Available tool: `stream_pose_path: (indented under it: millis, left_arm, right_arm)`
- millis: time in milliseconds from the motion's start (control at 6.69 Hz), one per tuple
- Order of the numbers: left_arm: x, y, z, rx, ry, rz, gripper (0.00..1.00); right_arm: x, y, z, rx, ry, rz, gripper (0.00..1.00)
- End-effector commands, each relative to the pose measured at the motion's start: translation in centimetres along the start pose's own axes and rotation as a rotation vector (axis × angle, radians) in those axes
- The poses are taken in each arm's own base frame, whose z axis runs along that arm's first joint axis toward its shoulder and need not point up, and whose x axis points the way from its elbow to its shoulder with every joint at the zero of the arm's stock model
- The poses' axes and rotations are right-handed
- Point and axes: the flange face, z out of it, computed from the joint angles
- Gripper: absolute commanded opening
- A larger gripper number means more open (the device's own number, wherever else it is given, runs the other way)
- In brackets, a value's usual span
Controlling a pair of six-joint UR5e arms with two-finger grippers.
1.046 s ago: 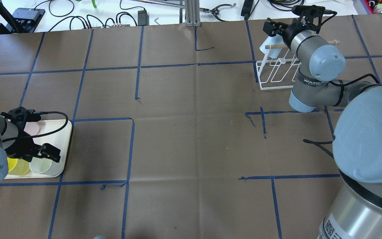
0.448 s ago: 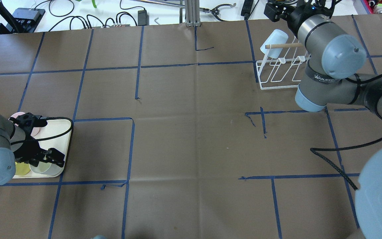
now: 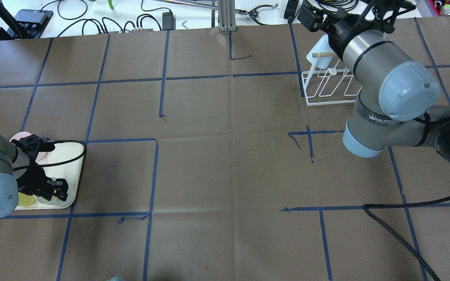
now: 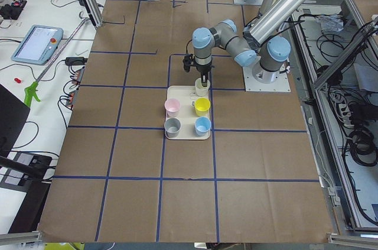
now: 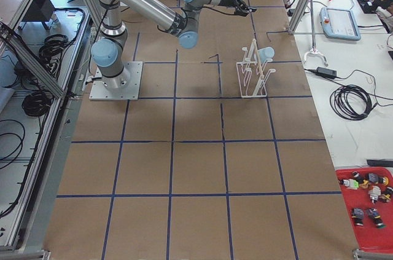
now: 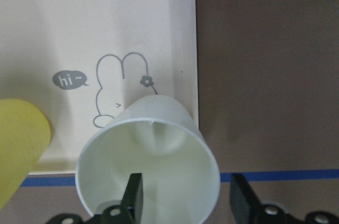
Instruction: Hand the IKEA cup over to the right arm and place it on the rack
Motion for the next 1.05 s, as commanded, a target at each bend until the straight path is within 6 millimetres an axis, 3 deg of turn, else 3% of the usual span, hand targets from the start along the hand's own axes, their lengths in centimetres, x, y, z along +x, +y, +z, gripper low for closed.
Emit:
stream_pose_path:
  millis: [0, 149, 448, 598, 747, 896]
  left_arm:
    - [-0.3, -0.3, -0.9, 0.024, -0.015, 0.002, 0.0]
    - [-0.5, -0.8, -2.5, 0.059, -0.031, 0.007, 0.0]
    - [-2.3, -3.6, -9.4, 0.105, -0.065, 0.028, 0.0]
    - [-2.9, -5.6, -15.0, 0.115, -0.052, 0.049, 0.0]
    - [-2.4, -7.6, -21.9, 0.115, -0.032, 0.087, 0.0]
    - [-2.2, -11.2, -26.0, 0.135, -0.003, 0.118, 0.0]
  right_arm:
    - [-4.1, 4.3, -3.0, -0.079, -0.065, 0.258, 1.0]
    - [-5.2, 5.5, -3.5, -0.107, -0.082, 0.362, 1.0]
    - [-6.8, 6.4, -4.5, -0.1, -0.128, 0.573, 1.0]
    - [-6.8, 6.5, -4.9, -0.097, -0.135, 0.722, 1.0]
    - [-6.7, 6.6, -4.9, -0.11, -0.129, 0.87, 1.0]
    - [-6.7, 6.7, -5.0, -0.121, -0.124, 0.963, 1.0]
